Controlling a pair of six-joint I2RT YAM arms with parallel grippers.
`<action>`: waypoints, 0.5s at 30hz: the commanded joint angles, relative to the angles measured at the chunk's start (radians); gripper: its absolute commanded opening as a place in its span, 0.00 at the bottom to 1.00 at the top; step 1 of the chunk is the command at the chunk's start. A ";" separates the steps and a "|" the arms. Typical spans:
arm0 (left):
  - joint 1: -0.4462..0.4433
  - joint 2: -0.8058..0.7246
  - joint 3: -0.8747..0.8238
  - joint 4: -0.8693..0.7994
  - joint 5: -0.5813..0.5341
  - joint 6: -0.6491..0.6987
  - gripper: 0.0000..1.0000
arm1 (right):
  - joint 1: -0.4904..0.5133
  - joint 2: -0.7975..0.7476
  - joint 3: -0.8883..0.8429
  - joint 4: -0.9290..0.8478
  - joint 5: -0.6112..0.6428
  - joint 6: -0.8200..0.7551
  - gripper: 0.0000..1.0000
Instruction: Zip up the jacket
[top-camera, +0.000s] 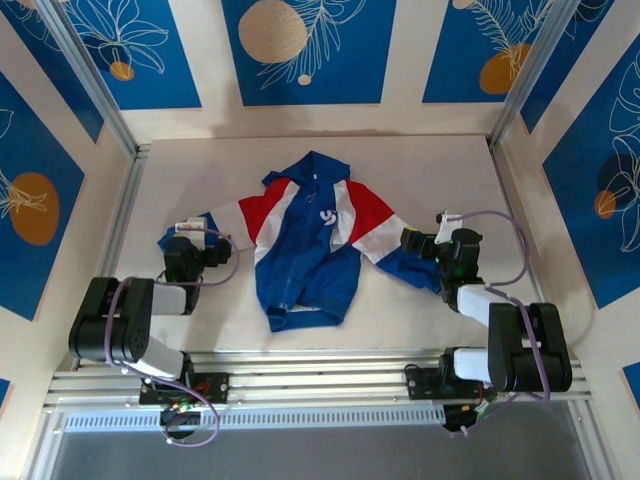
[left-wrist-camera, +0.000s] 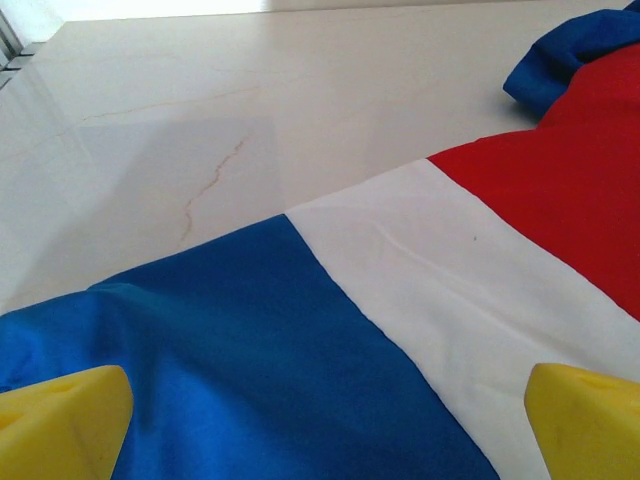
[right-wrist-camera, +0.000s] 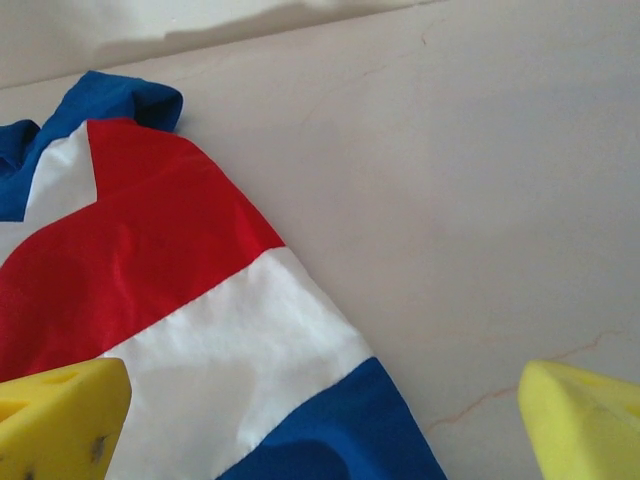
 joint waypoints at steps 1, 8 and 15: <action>0.013 0.053 0.034 0.109 0.042 0.019 1.00 | -0.005 0.028 0.009 0.122 -0.022 -0.045 0.99; 0.011 0.047 0.056 0.044 0.053 0.028 1.00 | -0.006 0.141 0.066 0.134 -0.045 -0.061 0.99; 0.010 0.046 0.054 0.049 0.055 0.031 1.00 | 0.006 0.223 0.091 0.142 -0.039 -0.074 0.99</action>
